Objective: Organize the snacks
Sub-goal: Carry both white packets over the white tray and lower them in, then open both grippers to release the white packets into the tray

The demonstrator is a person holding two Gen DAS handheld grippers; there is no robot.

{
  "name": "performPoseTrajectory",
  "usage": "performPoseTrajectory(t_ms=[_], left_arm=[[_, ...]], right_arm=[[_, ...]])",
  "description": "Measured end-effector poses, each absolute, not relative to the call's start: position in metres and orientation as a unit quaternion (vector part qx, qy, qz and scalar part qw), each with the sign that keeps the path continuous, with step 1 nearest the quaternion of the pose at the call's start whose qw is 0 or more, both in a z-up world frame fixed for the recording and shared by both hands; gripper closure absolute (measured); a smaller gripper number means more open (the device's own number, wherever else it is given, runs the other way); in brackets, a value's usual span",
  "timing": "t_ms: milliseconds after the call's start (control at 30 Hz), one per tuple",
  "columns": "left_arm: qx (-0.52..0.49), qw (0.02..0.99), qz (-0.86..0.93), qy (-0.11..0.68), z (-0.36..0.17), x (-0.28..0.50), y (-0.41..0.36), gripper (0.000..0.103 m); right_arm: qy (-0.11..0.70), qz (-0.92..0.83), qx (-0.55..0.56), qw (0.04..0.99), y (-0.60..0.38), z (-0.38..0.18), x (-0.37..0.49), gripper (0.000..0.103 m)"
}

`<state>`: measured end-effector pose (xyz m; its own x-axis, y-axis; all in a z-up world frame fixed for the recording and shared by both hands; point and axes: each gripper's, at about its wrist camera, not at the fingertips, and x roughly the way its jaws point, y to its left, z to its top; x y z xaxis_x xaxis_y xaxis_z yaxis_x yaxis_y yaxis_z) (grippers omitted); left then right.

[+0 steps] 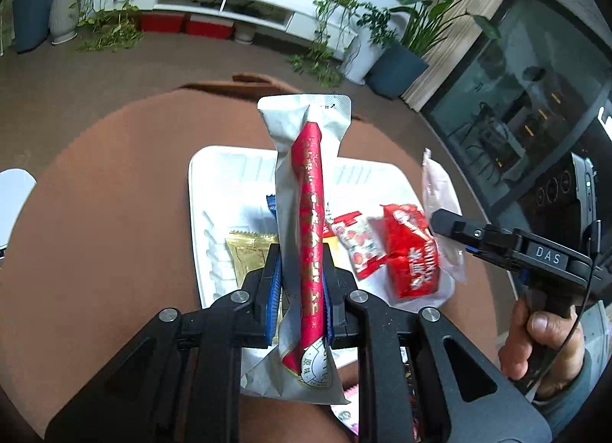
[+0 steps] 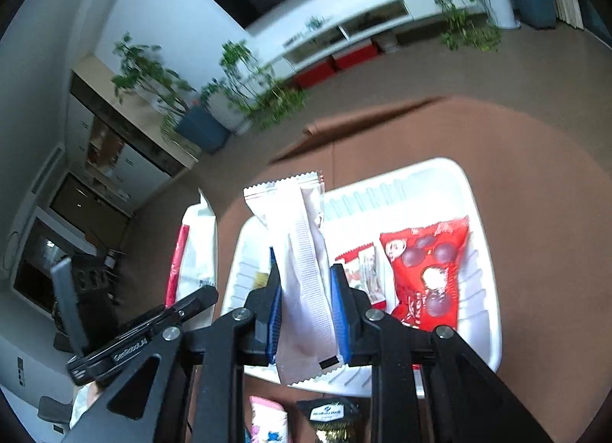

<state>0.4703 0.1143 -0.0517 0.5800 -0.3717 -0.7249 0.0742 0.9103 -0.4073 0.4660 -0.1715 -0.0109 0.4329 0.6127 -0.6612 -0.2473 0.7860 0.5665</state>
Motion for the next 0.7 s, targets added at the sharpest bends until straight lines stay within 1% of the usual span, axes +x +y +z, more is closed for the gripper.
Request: performPoseTrajectory(t_ms=[433,700], left_arm=[[-0.174,0.864,-0.105,0.46,-0.103,0.503,0.105,0.087],[-0.162,0.864,-0.108,0.465,-0.108,0.505,0.093,0.087]], right_arm=[[0.508,0.231,0.171,0.812,-0.147,-0.045,0.477,0.078],[0.514,0.227,0.16,0.812,-0.14,-0.052,0.478,0.077]])
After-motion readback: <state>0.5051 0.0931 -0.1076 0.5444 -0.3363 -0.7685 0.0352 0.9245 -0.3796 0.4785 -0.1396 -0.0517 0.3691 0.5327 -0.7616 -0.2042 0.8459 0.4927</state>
